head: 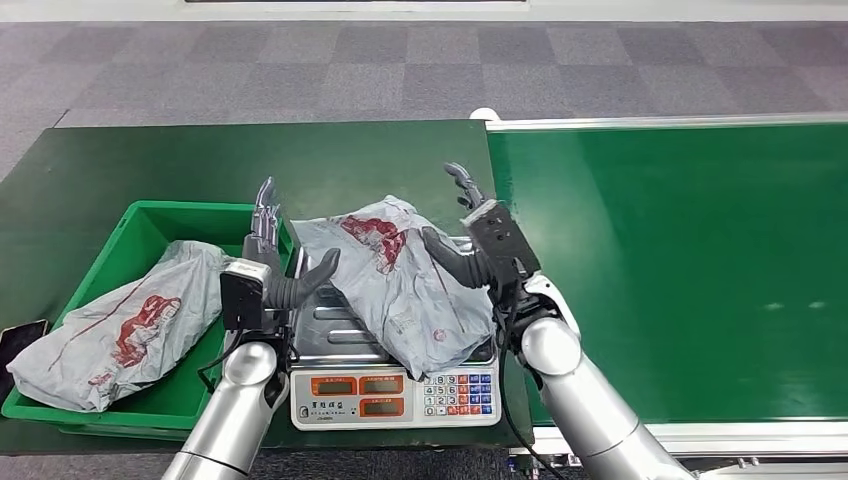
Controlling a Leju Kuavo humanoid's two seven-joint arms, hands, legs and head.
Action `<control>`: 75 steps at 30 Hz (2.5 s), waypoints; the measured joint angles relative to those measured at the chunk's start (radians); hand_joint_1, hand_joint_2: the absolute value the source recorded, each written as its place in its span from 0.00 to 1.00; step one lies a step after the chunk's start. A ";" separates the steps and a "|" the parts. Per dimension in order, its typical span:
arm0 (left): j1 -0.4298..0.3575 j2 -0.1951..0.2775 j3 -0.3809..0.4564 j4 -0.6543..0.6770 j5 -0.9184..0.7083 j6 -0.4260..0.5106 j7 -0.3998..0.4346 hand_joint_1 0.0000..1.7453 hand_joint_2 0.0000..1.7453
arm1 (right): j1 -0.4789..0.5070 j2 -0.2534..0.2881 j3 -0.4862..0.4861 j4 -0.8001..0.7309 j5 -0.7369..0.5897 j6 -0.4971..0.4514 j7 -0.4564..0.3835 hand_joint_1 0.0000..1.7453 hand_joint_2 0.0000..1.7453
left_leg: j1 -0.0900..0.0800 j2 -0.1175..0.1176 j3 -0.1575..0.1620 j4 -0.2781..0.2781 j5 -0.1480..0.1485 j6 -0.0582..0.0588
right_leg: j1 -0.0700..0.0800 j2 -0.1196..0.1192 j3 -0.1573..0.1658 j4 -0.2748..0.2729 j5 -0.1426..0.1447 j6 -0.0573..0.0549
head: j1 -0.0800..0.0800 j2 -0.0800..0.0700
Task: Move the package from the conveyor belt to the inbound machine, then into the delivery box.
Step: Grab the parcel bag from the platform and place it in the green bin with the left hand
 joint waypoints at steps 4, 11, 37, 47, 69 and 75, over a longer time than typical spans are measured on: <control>0.016 0.014 -0.001 -0.028 -0.025 -0.004 0.011 0.00 1.00 | 0.057 -0.006 -0.056 -0.018 -0.059 0.039 -0.030 0.00 1.00 | 0.000 0.000 0.000 0.000 0.000 0.000 | 0.000 0.000 0.000 0.000 0.000 0.000 | 0.000 0.000; 0.039 0.035 -0.006 -0.081 -0.140 0.026 0.038 0.00 1.00 | 0.080 -0.008 -0.131 -0.019 -0.114 0.098 -0.072 0.00 1.00 | 0.000 0.000 0.000 0.000 0.000 0.000 | 0.000 0.000 0.000 0.000 0.000 0.000 | 0.000 0.000; -0.475 0.140 -0.422 0.484 -0.815 -0.345 -0.043 0.00 1.00 | 0.082 -0.017 -0.313 0.030 -0.293 0.257 -0.101 0.00 1.00 | 0.000 0.004 -0.006 0.001 0.006 0.000 | 0.000 0.003 -0.007 0.000 0.008 -0.001 | 0.000 0.000; -0.527 0.133 -0.488 0.544 -0.869 -0.427 -0.027 0.00 1.00 | 0.085 -0.017 -0.318 0.031 -0.295 0.274 -0.095 0.00 1.00 | 0.000 0.003 -0.006 0.001 0.007 0.000 | 0.000 0.003 -0.007 0.000 0.008 -0.001 | 0.000 0.000; -0.678 0.127 -0.850 0.660 -0.851 -0.476 0.018 1.00 1.00 | -0.155 -0.024 -0.121 0.315 -0.458 0.321 -0.099 0.00 1.00 | 0.000 -0.001 0.000 0.001 0.010 0.000 | 0.000 -0.001 0.001 0.001 0.010 0.000 | 0.000 0.000; -0.631 0.254 -0.871 0.482 -0.832 -0.270 0.177 1.00 1.00 | -0.043 -0.040 -0.122 0.233 -0.425 0.283 -0.099 0.00 1.00 | 0.000 0.003 -0.001 0.000 0.010 0.000 | 0.000 0.003 -0.003 0.001 0.011 -0.002 | 0.000 0.000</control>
